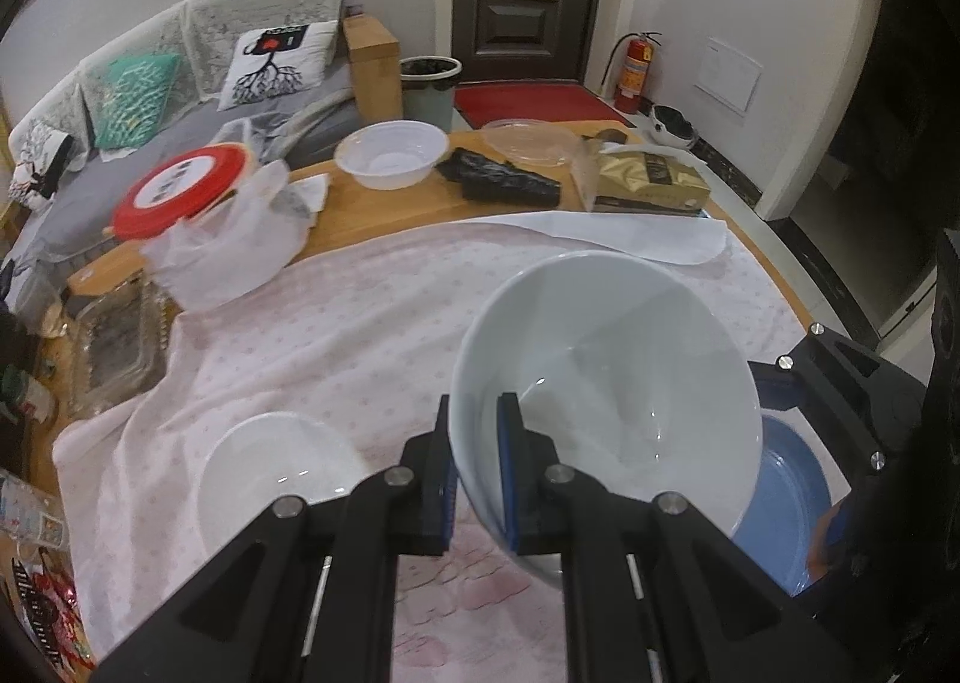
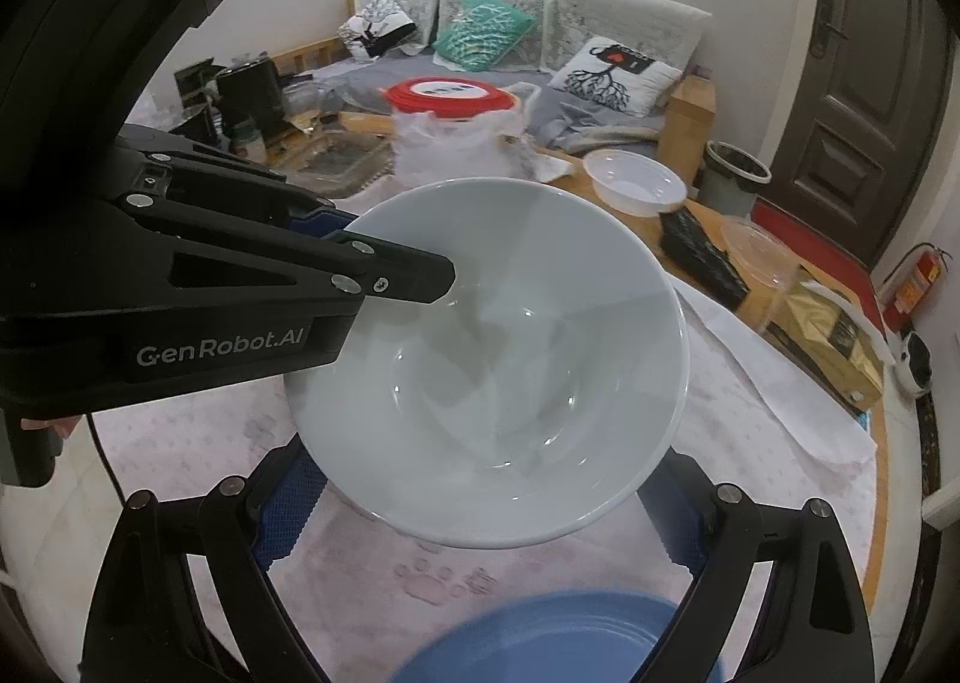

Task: Organize plates and bowls
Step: 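Carry the white bowl with both grippers toward the blue plate stack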

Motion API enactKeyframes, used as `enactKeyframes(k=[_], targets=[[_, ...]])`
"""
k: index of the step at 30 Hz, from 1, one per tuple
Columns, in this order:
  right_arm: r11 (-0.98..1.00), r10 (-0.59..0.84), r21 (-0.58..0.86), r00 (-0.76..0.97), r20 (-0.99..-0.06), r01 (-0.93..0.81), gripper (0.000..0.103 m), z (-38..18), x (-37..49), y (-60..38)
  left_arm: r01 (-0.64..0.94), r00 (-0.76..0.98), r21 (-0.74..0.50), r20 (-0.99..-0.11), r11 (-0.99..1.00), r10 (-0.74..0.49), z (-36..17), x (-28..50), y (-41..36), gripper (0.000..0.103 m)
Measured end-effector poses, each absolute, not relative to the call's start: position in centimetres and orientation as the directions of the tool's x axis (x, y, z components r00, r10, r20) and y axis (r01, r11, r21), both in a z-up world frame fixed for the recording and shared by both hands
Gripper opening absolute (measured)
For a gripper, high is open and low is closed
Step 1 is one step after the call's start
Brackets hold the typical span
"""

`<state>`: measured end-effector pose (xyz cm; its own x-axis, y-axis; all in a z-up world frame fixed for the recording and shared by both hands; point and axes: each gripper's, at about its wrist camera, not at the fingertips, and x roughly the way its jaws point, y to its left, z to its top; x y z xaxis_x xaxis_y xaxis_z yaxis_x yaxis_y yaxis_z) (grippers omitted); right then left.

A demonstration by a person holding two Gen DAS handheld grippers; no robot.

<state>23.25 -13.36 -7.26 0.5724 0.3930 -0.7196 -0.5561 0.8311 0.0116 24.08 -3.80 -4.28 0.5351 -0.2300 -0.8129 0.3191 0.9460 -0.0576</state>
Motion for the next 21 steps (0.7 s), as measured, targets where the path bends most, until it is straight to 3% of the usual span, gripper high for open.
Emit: enactKeyframes(k=[21], targets=[[0.765, 0.447, 0.024, 0.505, -0.738, -0.643, 0.09, -8.8, 24.1, -2.4, 0.187, 0.542, -0.067, -0.825, 0.98, -0.16, -6.3, 23.2, 7.0, 0.009]])
